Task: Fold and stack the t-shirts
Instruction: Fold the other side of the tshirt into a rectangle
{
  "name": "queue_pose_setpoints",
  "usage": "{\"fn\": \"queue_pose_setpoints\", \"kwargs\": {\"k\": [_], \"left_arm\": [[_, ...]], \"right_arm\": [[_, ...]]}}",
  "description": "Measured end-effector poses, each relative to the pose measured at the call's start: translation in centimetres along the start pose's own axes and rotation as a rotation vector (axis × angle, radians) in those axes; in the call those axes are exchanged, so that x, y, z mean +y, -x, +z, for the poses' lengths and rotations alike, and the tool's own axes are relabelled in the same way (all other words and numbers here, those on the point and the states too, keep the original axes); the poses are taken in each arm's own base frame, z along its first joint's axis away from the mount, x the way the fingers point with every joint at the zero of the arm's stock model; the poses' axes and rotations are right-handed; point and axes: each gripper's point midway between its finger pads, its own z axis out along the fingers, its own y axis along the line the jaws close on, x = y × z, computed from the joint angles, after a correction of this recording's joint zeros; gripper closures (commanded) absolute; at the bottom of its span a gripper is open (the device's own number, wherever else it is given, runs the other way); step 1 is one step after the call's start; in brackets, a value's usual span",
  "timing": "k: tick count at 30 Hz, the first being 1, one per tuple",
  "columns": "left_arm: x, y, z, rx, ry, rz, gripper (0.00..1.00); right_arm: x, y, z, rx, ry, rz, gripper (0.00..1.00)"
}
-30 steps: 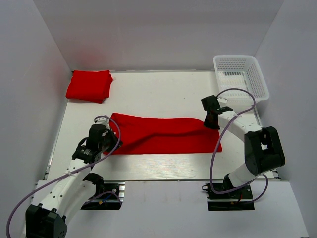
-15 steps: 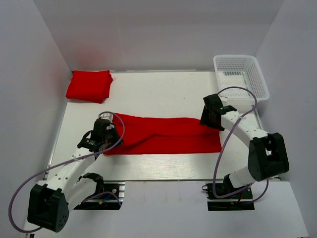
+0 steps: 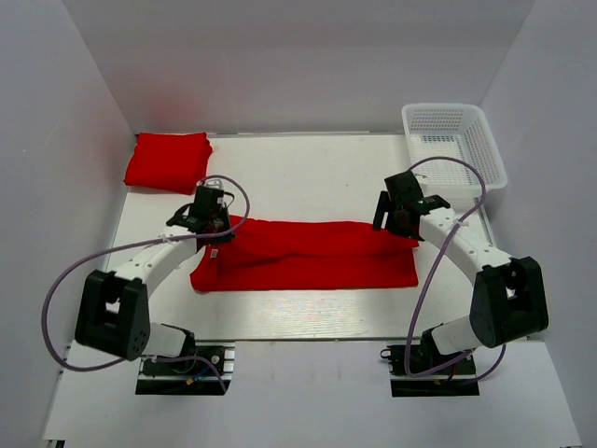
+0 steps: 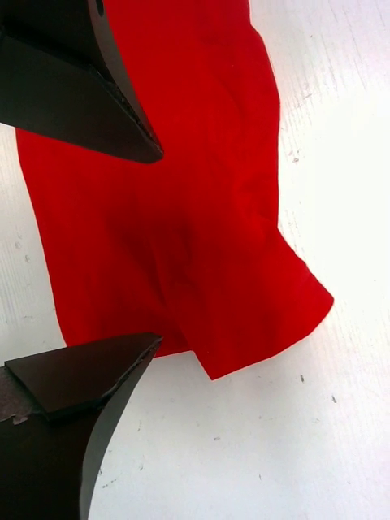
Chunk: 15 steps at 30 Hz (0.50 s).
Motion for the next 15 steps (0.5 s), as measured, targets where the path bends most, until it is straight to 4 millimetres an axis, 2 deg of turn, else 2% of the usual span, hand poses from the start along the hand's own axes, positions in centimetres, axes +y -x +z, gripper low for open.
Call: {"fn": "queue_pose_setpoints", "kwargs": {"k": [1, 4, 5, 8, 10, 11, 13, 15], "left_arm": [[0.2, 0.0, 0.4, 0.014, 0.022, 0.004, 0.89], [1.2, -0.6, 1.4, 0.077, 0.097, 0.011, 0.71], [1.6, -1.1, 1.5, 0.100, 0.118, 0.011, 0.66], [2.7, -2.6, 1.1, 0.164, 0.175, 0.002, 0.41], [3.4, -3.5, 0.4, 0.198, 0.210, -0.004, 0.23], [3.7, -3.9, -0.1, 0.217, 0.229, -0.010, 0.01], [4.0, -4.0, -1.1, 0.235, 0.251, -0.017, 0.01], [4.0, -3.3, -2.2, 0.224, 0.259, -0.028, 0.01]], "right_arm": [[0.0, 0.1, -0.1, -0.001, 0.001, -0.002, 0.10], [0.0, 0.5, -0.4, -0.006, -0.001, -0.008, 0.10], [0.1, 0.7, -0.5, -0.009, 0.000, -0.009, 0.10], [0.2, 1.2, -0.7, -0.019, 0.005, -0.010, 0.10], [0.3, 1.5, -0.9, -0.024, 0.007, -0.013, 0.10], [0.3, 1.5, -0.9, -0.026, 0.007, -0.016, 0.10], [0.3, 1.6, -0.9, -0.026, 0.008, -0.020, 0.10], [0.3, 1.5, -0.9, -0.022, 0.009, -0.027, 0.10]]}}
